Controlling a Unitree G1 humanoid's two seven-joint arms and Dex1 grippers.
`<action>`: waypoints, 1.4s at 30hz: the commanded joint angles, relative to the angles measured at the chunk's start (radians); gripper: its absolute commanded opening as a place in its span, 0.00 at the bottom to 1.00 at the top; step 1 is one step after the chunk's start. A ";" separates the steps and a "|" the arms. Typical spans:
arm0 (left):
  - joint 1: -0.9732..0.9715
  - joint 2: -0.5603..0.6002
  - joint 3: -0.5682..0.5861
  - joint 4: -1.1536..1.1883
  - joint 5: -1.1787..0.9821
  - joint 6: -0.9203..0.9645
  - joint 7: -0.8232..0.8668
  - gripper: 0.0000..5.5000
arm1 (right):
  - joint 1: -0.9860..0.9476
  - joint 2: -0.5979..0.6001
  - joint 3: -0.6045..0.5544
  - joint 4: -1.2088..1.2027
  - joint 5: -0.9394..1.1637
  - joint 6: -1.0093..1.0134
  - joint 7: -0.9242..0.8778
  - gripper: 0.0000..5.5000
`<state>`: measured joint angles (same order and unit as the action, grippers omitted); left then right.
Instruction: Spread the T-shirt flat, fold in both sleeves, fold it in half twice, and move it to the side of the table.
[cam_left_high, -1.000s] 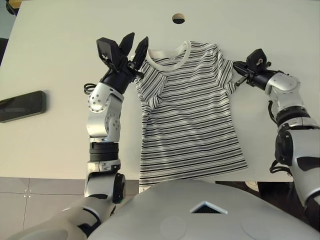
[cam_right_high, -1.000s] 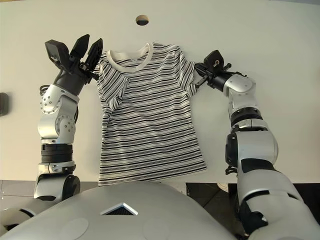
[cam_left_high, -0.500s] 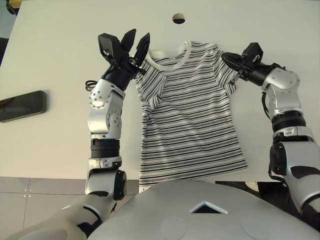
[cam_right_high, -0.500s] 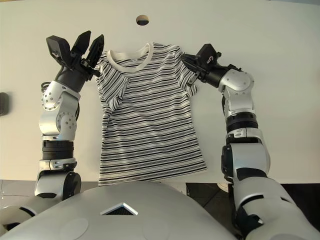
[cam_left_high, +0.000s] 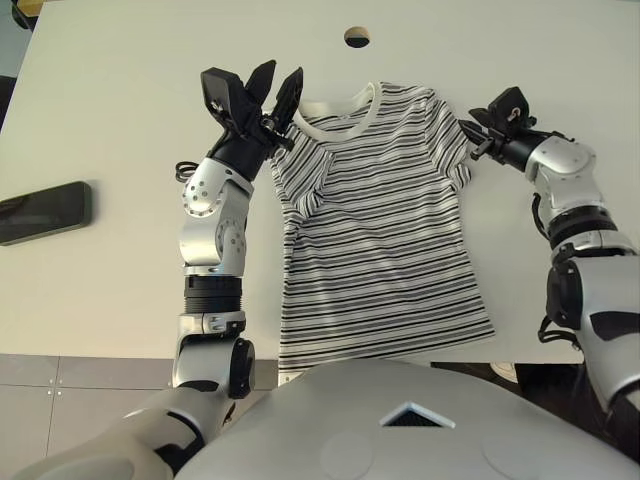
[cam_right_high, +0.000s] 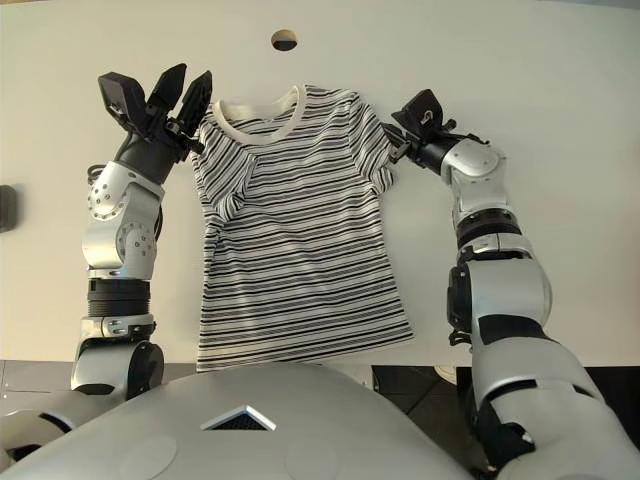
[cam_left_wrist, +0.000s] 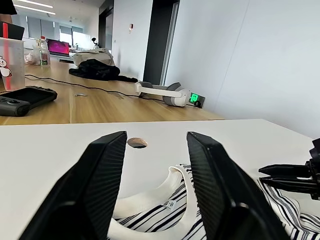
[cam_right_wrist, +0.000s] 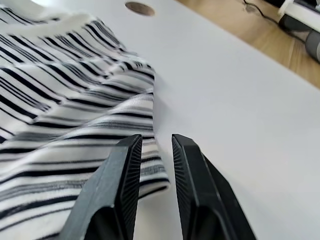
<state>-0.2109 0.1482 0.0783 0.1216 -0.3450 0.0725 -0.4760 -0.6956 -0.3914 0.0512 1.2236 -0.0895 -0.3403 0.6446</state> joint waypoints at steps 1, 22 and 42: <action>-0.005 0.008 0.003 0.007 0.007 -0.004 -0.002 0.40 | -0.019 -0.003 0.006 0.038 -0.024 0.007 -0.015 0.20; -0.013 0.017 0.003 0.000 0.007 0.008 -0.003 0.40 | 0.015 0.001 0.015 0.043 -0.033 0.011 0.035 0.03; -0.014 0.011 -0.001 -0.015 0.004 0.013 0.001 0.40 | 0.221 0.043 0.012 -0.638 0.165 0.178 0.256 0.03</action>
<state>-0.2119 0.1557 0.0802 0.1153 -0.3430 0.0736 -0.4759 -0.5100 -0.3585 0.0421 0.6703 0.0638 -0.2131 0.8848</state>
